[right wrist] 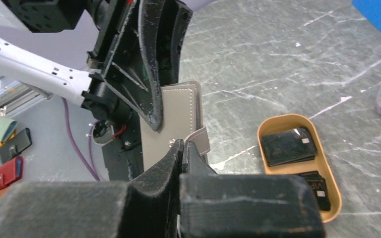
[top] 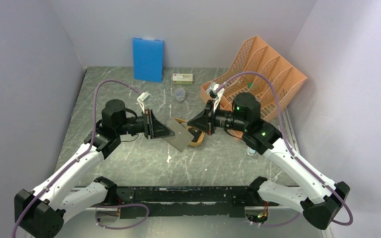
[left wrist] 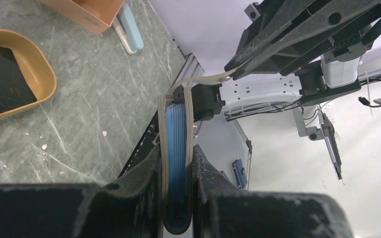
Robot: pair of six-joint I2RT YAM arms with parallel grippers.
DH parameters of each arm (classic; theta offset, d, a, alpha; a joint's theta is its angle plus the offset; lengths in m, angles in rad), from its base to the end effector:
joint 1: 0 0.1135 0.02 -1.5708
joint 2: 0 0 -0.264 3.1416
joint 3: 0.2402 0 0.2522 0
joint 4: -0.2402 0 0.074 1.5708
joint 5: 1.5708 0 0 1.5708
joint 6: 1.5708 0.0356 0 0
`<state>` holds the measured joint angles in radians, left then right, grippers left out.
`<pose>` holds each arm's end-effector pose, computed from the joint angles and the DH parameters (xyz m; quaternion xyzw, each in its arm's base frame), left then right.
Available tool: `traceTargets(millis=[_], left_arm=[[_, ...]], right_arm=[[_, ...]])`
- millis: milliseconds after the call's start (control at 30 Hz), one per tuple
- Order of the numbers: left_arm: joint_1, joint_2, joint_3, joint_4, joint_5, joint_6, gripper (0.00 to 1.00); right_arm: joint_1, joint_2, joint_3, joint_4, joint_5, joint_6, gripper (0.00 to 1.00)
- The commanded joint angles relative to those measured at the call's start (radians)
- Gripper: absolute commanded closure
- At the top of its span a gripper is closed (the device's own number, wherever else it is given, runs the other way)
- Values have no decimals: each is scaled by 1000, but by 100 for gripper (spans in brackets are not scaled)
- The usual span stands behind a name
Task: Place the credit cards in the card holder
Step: Close the card holder.
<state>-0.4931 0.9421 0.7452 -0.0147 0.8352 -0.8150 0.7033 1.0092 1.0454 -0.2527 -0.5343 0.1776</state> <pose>0.1746 -0.1238 0.3174 0.1377 0.7426 -0.5999 0.2640 0.1593 0.1588 0.3833 -0.3550 0.6829 0.4438 0.4590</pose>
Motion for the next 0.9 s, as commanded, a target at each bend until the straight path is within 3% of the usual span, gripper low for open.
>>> traceTargets(millis=[0,200,867], left_arm=[[10,-3,45,-45,-20,41,95],[9,-3,54,-94,-35,84,95],[8,-1,109,-145,-63,96,95]], right_arm=[[-1,-26,-52,104,-74,78,100],[-6,-31,-93,179,-83,130,100],[-7,-39,-115,177,-21,124,100]])
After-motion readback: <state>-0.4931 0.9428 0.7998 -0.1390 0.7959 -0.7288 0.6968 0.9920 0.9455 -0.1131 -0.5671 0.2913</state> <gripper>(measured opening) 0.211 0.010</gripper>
